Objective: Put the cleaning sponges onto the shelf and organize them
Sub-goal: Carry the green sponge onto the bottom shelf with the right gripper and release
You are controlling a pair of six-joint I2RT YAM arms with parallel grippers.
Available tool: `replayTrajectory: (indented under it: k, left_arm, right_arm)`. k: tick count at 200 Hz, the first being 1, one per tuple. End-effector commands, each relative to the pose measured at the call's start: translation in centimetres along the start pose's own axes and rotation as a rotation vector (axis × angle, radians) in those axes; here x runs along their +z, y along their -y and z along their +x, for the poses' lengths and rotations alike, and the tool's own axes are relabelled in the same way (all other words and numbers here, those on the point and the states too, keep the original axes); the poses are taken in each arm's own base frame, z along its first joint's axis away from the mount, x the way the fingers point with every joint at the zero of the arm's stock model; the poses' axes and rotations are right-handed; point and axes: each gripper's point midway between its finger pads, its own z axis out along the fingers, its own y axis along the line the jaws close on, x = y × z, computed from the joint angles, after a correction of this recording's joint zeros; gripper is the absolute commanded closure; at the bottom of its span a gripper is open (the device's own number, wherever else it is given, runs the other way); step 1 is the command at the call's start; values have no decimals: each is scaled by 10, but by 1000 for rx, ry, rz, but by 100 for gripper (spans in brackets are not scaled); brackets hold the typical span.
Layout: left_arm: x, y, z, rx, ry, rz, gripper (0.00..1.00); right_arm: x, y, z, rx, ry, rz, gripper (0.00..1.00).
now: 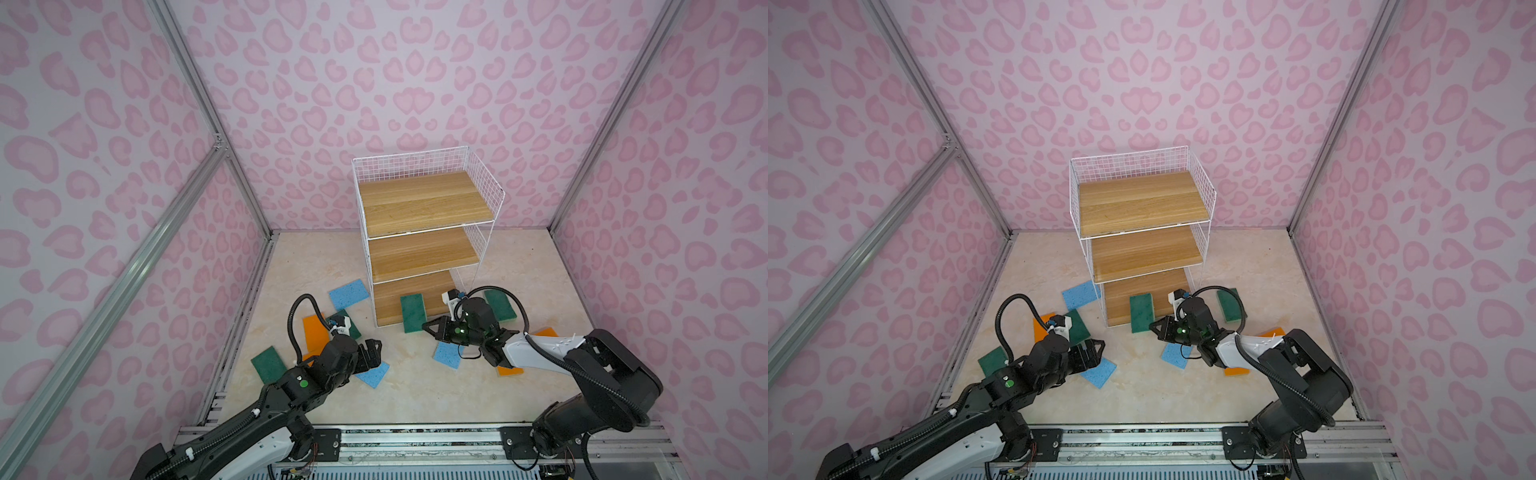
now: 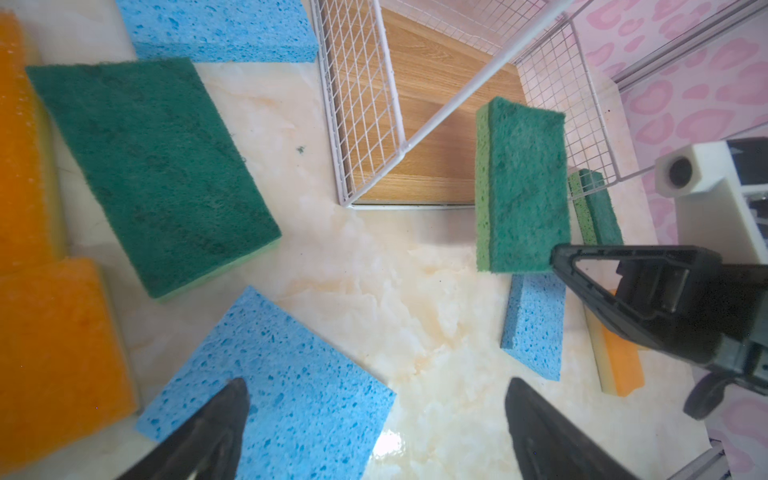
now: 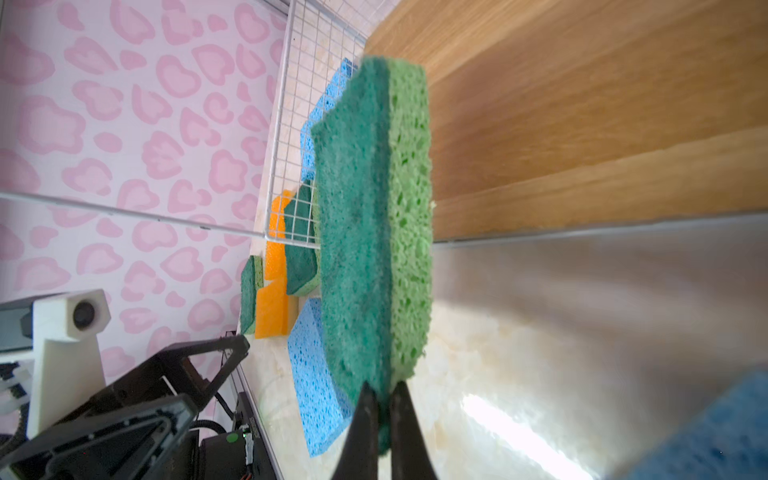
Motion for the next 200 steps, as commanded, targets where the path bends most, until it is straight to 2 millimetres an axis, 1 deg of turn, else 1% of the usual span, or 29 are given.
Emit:
replayTrajectory:
  k: [1,20,44,67,92,141,200]
  left_arm:
    - [-3,-12,1,15,5,-49,3]
    - [-6,-14,0,15,13,-53,3]
    - [-7,-21,1,24,25,-69,3]
    - [-7,-30,5,27,21,-95,3]
    - [-7,-34,7,23,25,-97,3]
    - [-14,-38,1,36,54,-114,3]
    - [-17,-42,-2,38,65,-128,3]
  right_arm:
    - [12,-11,-10,0,17,-35,100]
    - [25,-14,-12,-4,0,-41,100]
    - [41,-23,-14,-23,-26,-57,100]
    - [54,-26,-16,-22,-45,-62,100]
    - [67,-24,-18,-15,-64,-54,100]
    - [87,-23,-21,-5,-97,-48,100]
    - [101,-15,-18,11,-117,-25,100]
